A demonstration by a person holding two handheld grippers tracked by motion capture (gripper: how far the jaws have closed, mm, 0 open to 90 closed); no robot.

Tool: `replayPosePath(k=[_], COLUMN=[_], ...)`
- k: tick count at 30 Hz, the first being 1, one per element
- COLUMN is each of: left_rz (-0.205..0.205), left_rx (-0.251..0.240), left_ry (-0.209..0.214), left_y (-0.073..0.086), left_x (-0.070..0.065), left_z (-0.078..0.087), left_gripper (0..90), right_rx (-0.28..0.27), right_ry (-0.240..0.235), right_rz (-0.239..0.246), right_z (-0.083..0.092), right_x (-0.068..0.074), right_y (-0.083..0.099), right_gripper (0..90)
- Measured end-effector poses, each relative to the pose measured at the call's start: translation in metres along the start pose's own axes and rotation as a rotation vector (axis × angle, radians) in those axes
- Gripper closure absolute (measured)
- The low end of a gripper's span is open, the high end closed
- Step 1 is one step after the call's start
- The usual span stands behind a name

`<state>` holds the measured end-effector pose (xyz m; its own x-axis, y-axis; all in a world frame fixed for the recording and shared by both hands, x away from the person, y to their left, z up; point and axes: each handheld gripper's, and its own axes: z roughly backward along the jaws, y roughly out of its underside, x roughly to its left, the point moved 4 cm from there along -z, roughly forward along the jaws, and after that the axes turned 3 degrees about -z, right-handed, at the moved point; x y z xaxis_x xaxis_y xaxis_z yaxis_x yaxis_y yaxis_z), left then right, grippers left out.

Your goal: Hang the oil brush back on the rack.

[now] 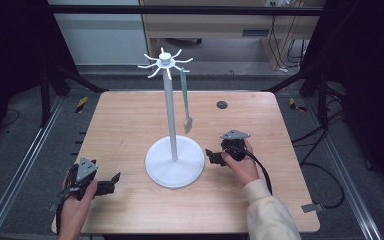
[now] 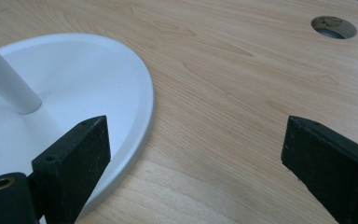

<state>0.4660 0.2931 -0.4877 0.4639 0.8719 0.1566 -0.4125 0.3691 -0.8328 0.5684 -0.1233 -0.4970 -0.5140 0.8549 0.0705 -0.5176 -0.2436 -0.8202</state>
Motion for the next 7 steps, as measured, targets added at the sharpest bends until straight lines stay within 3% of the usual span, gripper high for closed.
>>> replayPosePath(k=[3, 7], left_rz=[0.000, -0.001], left_rx=[0.000, -0.001], left_ry=[0.001, 0.003], left_y=[0.0000, -0.0001], left_x=[-0.0002, -0.0003], left_z=[0.0001, -0.0002], left_gripper=[2.4, 2.4], right_rx=[-0.008, 0.004], right_ry=[-0.031, -0.023], right_rz=[-0.008, 0.017], right_z=[-0.0015, -0.0026], right_x=[0.0034, 0.0046], right_y=[0.0004, 0.0014], right_gripper=[8.5, 8.4])
